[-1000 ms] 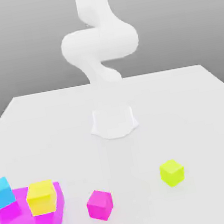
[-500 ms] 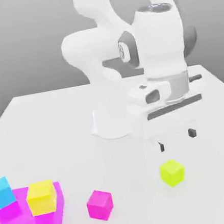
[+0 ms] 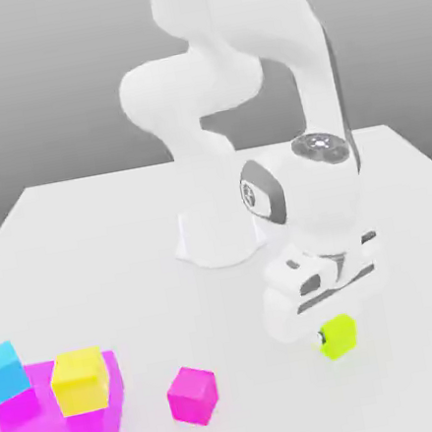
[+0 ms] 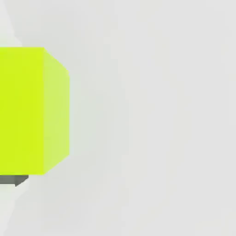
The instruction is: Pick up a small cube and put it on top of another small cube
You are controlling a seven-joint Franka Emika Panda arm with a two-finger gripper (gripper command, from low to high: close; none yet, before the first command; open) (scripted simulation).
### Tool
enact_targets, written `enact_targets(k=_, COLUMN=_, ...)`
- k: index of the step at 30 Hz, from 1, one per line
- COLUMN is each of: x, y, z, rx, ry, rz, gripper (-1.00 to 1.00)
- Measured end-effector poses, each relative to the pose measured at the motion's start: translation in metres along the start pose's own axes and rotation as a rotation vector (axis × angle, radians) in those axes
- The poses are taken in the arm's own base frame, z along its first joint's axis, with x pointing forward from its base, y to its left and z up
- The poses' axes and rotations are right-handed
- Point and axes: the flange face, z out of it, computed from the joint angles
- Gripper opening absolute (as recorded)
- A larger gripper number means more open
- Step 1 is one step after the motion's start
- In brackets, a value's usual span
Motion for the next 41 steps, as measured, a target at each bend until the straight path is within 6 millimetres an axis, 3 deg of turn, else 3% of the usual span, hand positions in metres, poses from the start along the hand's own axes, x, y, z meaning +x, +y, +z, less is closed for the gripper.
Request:
enact_targets(k=8, x=0.000, y=-0.001, z=-0.057, rx=-0.001, ry=0.001, rz=-0.002, gripper=-1.00)
enact_targets(k=13, x=0.027, y=0.021, z=-0.074, rx=0.001, ry=-0.001, rz=0.267, gripper=-1.00)
enact_targets(k=22, x=0.086, y=0.091, z=-0.093, rx=0.003, ry=-0.001, rz=0.906, gripper=-1.00)
enact_targets(k=31, x=0.125, y=0.170, z=-0.114, rx=0.002, ry=0.001, rz=1.527, gripper=-1.00)
enact_targets(k=33, x=0.129, y=0.177, z=-0.106, rx=0.002, ry=0.001, rz=1.591, gripper=-1.00)
enact_targets(k=37, x=0.130, y=0.177, z=-0.067, rx=0.001, ry=0.002, rz=1.605, gripper=-1.00)
enact_targets(k=38, x=0.130, y=0.177, z=-0.057, rx=0.001, ry=0.002, rz=1.606, gripper=1.00)
enact_targets(k=41, x=0.130, y=0.177, z=-0.057, rx=0.001, ry=0.002, rz=1.606, gripper=1.00)
